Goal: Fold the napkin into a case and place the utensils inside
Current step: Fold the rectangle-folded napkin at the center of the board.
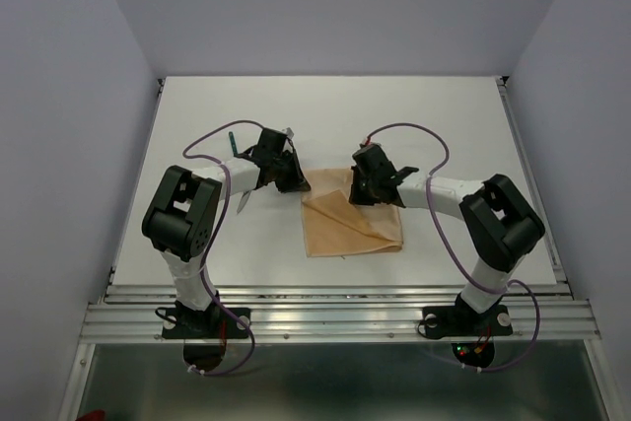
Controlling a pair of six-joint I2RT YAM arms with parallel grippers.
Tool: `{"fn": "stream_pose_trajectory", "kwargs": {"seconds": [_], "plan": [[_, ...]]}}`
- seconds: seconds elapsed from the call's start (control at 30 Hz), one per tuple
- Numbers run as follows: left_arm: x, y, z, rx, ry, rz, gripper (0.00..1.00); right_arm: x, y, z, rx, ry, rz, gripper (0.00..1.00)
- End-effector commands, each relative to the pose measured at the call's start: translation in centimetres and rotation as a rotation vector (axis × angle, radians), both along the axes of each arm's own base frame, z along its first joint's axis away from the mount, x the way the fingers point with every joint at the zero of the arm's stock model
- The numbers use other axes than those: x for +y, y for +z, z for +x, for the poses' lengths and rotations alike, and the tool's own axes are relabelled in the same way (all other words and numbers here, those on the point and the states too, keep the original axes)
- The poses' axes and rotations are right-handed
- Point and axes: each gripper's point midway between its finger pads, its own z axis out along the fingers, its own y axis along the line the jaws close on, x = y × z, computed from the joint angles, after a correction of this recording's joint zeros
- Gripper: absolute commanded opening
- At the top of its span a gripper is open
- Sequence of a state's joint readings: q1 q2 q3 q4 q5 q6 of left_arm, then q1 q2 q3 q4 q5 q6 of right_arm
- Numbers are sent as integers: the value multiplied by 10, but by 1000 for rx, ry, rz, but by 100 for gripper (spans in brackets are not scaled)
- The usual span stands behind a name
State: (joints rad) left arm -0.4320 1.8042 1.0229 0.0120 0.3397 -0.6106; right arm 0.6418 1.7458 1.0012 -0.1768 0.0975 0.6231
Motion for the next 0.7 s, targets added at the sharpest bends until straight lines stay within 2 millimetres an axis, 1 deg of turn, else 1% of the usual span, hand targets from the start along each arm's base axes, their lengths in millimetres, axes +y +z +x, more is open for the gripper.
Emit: {"fn": "stream_pose_trajectory", "kwargs": {"seconds": [0.0, 0.03, 0.07, 0.1, 0.23, 0.3, 0.33, 0.37, 0.4, 0.5, 0.53, 0.67], "plan": [[-3, 10, 2, -35, -7, -22, 0, 22, 45, 9, -120, 85, 115, 1], [-4, 11, 3, -37, -9, -26, 0, 25, 50, 9, -132, 102, 134, 1], [-3, 10, 2, -34, -9, -24, 0, 29, 55, 3, -135, 135, 162, 1], [-3, 10, 3, -36, -8, -24, 0, 29, 57, 2, -141, 143, 168, 1], [-4, 10, 4, -34, -9, -27, 0, 34, 62, -13, -137, 192, 183, 1], [-4, 9, 4, -33, -8, -27, 0, 35, 60, -20, -136, 213, 182, 1], [-5, 9, 4, -33, -8, -27, 0, 36, 64, -24, -138, 230, 196, 1], [-4, 9, 4, -32, -8, -27, 0, 39, 64, -30, -135, 250, 201, 1], [-4, 8, 3, -30, -7, -25, 0, 42, 61, -39, -121, 278, 203, 1], [-4, 7, 4, -27, -4, -24, 0, 44, 58, -50, -108, 306, 205, 1], [-4, 6, 3, -24, -4, -26, 0, 49, 54, -61, -87, 339, 205, 1], [-5, 5, 4, -22, -8, -28, 0, 54, 45, -76, -68, 373, 187, 1]]}}
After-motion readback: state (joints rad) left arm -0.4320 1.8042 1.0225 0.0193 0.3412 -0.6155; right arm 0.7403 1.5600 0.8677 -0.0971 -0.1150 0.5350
